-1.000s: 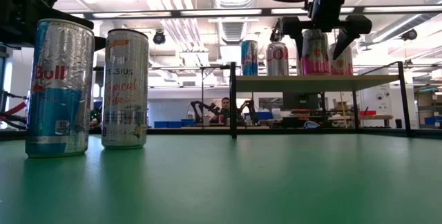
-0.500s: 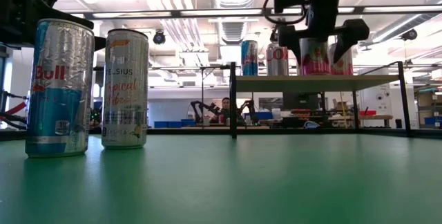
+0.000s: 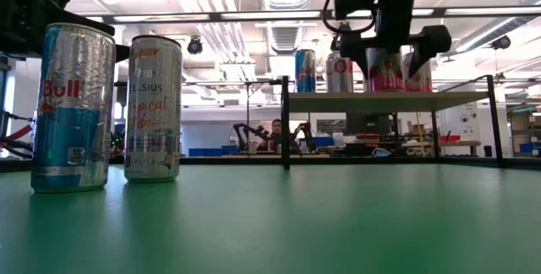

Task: Place canned beverage on shelf
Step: Put the pink-white soda can on the shelf aligned with the other pink-white soda can

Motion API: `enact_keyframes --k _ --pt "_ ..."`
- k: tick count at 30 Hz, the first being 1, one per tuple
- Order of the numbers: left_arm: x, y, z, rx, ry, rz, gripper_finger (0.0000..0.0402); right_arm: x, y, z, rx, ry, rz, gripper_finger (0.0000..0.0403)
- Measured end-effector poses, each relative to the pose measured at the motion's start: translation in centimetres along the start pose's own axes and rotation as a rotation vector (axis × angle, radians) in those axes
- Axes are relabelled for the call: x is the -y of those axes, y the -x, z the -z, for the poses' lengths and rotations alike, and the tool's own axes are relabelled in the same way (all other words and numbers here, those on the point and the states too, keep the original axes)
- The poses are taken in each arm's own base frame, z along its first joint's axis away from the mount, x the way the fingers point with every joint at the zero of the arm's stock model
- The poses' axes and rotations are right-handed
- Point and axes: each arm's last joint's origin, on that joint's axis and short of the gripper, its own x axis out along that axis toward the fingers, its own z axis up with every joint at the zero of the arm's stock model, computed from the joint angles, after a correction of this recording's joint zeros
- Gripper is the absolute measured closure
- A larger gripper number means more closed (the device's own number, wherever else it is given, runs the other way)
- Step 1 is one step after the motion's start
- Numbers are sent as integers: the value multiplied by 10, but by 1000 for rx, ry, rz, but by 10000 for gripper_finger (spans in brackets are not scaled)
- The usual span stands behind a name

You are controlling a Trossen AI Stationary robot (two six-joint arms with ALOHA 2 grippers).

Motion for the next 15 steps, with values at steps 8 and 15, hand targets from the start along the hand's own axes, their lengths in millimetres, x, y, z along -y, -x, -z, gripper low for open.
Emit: enact_keyframes --k 8,15 --pt "0 0 0 0 0 0 41 0 0 -1 24 15 -2 66" --pt "0 0 0 0 0 0 41 3 0 -1 28 16 21 125"
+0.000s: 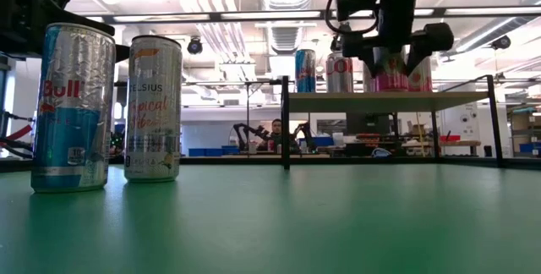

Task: Place canned beverage on shelf
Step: Put the pink-white soda can on the shelf aligned with the other pink-white soda can

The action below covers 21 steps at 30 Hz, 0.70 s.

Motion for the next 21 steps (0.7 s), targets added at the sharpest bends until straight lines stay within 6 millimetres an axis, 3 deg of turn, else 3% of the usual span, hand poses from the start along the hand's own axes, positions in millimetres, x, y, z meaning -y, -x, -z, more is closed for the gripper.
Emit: enact_keyframes --k 11,21 --pt "0 0 0 0 0 0 41 19 2 -4 21 -37 132 121" --pt "0 0 0 0 0 0 41 34 -1 -6 63 -58 150 120"
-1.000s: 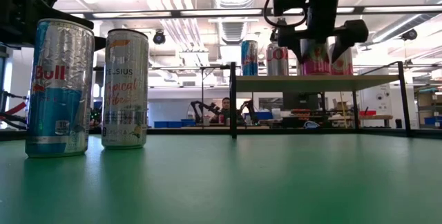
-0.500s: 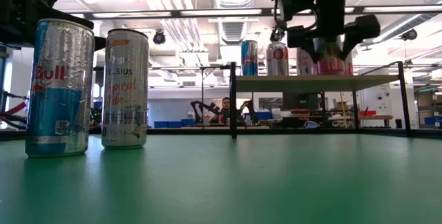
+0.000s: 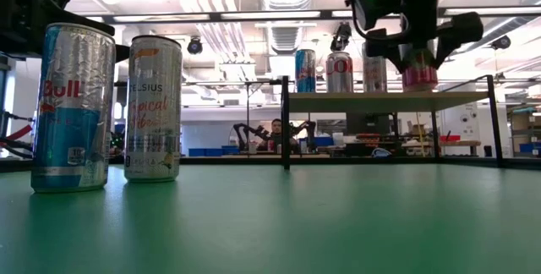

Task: Place canned beverage on shelf
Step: Put the pink-white soda can on the shelf aligned with the other pink-white soda can

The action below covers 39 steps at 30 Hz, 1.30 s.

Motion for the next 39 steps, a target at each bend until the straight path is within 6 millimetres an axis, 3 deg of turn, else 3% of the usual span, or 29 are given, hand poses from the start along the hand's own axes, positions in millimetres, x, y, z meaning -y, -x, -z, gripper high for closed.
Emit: enact_keyframes --k 14,39 --pt "0 0 0 0 0 0 41 34 -9 -5 34 -24 -49 119" --pt "0 0 0 0 0 0 41 36 -31 -4 31 -19 -42 119"
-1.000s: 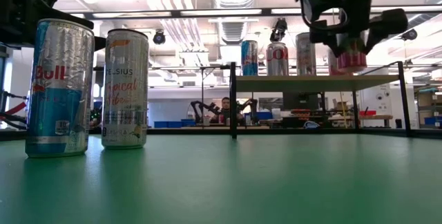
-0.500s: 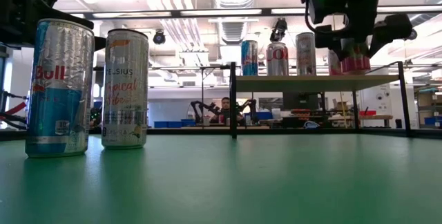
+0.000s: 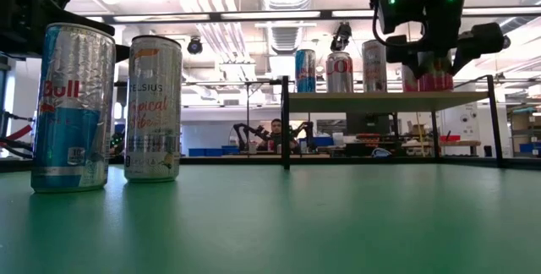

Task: Place canned beverage on shelf
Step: Put the pink-white soda can on the shelf aligned with the other pink-white soda can

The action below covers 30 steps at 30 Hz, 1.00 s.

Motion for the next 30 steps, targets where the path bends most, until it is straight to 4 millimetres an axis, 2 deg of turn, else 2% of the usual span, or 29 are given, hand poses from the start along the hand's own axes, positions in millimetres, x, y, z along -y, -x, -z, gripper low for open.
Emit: enact_keyframes --k 13,22,30 --pt "0 0 0 0 0 0 41 0 -1 -1 -5 -12 3 116" --pt "0 0 0 0 0 0 41 0 -1 -1 -19 -52 2 38" --pt "0 0 0 0 0 0 41 -4 5 -6 -98 -71 -3 30"
